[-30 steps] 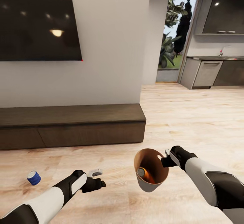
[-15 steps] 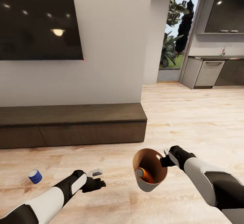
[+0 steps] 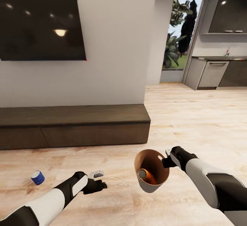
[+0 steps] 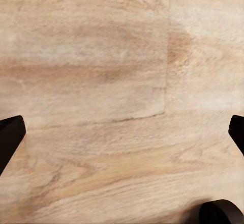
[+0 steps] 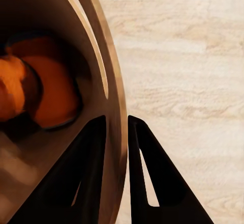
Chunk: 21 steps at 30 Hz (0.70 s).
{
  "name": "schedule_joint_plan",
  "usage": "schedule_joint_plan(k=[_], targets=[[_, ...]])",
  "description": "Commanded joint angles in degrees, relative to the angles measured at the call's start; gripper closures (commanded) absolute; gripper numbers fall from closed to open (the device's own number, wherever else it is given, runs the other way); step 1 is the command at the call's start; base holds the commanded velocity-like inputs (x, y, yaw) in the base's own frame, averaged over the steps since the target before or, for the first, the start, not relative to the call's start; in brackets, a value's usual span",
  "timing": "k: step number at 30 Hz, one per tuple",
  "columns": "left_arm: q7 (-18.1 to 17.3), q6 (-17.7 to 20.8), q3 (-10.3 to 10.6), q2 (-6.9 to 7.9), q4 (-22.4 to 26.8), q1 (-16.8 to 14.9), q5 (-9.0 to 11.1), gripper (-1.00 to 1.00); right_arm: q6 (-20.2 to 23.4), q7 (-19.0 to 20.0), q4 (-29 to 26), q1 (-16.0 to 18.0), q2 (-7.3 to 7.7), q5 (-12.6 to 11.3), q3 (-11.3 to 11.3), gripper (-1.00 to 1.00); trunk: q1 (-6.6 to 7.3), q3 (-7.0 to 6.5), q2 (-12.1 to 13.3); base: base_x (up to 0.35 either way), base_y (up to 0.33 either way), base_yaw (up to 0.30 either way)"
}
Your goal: Put the three can of soda from the living room inside the tash can in the kitchen.
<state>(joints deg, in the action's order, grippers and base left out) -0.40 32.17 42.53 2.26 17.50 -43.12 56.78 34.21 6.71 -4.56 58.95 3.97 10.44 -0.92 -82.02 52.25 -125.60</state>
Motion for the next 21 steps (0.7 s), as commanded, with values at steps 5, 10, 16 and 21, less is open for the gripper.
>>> schedule_joint_plan(k=[5, 10, 16, 21], targets=[[0.0, 0.0, 0.0, 0.02, 0.0, 0.0, 0.0, -1.0, 0.1, 0.3, -0.2, 0.0, -0.46, -1.1, 1.4, 1.0, 0.0, 0.0, 0.0, 0.0, 0.246, 0.181], [-0.1, -1.1, 0.0, 0.03, 0.0, 0.0, 0.0, -1.0, 0.2, 0.3, -0.3, 0.0, -0.77, -1.1, 1.4, 1.0, 0.0, 0.09, 0.0, 0.0, 0.298, 0.239], [-0.2, -1.9, 0.0, 0.03, 0.0, 0.0, 0.0, -1.0, 0.2, 0.3, -0.3, 0.0, -0.88, -1.0, 1.4, 1.0, 0.0, 0.25, 0.0, 0.008, 0.312, 0.252], [-1.1, -2.1, 0.0, 0.03, 0.0, 0.0, 0.0, -1.0, 0.2, 0.3, -0.3, 0.0, -0.92, -1.0, 1.3, 1.0, 0.0, 0.41, 0.0, 0.071, 0.316, 0.255]])
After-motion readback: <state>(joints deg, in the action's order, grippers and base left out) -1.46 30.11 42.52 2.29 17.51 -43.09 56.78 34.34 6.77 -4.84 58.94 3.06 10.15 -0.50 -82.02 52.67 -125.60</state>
